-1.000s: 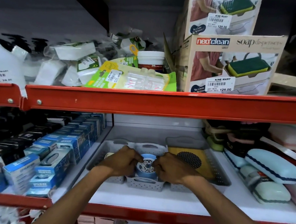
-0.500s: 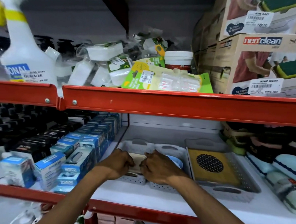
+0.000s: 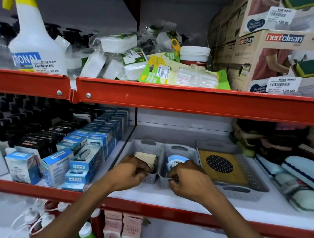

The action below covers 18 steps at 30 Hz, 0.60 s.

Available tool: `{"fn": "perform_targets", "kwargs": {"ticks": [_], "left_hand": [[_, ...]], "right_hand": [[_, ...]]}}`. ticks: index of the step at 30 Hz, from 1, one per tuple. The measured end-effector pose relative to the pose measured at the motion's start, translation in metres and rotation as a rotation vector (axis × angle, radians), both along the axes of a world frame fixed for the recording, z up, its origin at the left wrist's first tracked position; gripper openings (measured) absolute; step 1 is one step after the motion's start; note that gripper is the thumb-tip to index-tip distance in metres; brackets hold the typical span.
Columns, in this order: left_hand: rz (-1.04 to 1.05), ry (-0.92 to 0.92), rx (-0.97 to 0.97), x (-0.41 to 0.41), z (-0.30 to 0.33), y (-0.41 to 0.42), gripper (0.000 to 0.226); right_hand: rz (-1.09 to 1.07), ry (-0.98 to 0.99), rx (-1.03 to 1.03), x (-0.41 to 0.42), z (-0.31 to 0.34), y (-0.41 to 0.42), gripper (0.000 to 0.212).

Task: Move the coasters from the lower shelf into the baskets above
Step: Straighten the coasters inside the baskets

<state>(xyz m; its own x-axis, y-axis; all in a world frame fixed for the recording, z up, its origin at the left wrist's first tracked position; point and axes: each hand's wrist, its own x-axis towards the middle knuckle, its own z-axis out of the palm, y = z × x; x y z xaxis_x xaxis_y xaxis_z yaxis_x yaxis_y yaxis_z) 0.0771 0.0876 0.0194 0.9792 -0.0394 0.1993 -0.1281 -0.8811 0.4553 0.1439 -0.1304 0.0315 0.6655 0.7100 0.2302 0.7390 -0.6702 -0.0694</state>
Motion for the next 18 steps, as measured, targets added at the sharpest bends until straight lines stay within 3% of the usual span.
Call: {"fn": "perform_targets", "kwargs": {"ticks": [18], "left_hand": [[0.006,-0.034,-0.074,-0.055,-0.007,-0.023,0.024]], "right_hand": [[0.025,0.176,0.083,-0.056,0.005,-0.036,0.032]]}}
